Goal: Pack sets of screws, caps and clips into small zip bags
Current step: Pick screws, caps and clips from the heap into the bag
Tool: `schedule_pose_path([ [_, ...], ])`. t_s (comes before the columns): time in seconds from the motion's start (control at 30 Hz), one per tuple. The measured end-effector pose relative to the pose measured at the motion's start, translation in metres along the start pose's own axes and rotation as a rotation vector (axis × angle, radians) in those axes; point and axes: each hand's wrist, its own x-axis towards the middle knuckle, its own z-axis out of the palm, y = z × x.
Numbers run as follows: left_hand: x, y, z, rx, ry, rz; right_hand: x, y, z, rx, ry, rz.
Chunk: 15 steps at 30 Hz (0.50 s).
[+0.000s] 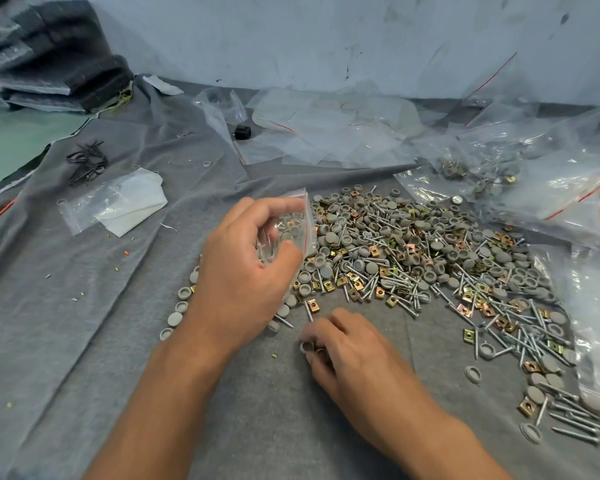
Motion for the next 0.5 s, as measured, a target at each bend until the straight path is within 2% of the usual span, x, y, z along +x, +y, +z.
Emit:
schedule_pose_path([
  [0.3,-0.003,-0.001,0.002,0.047,-0.133,0.061,0.003,0.016,-0.013,0.213,0.029,-0.016],
  [0.33,-0.004,-0.001,0.003,0.069,-0.162,0.082,0.004,0.017,-0.019,0.26,0.092,-0.004],
  [0.4,-0.006,-0.001,0.005,0.104,-0.224,0.116,0.006,0.017,-0.041,0.354,0.323,-0.003],
  [0.47,-0.009,0.0,0.009,0.152,-0.285,0.152,0.008,0.016,-0.067,0.33,0.564,-0.109],
  [0.5,-0.01,0.001,0.012,0.171,-0.314,0.166,0.009,0.015,-0.077,0.289,0.625,-0.175],
])
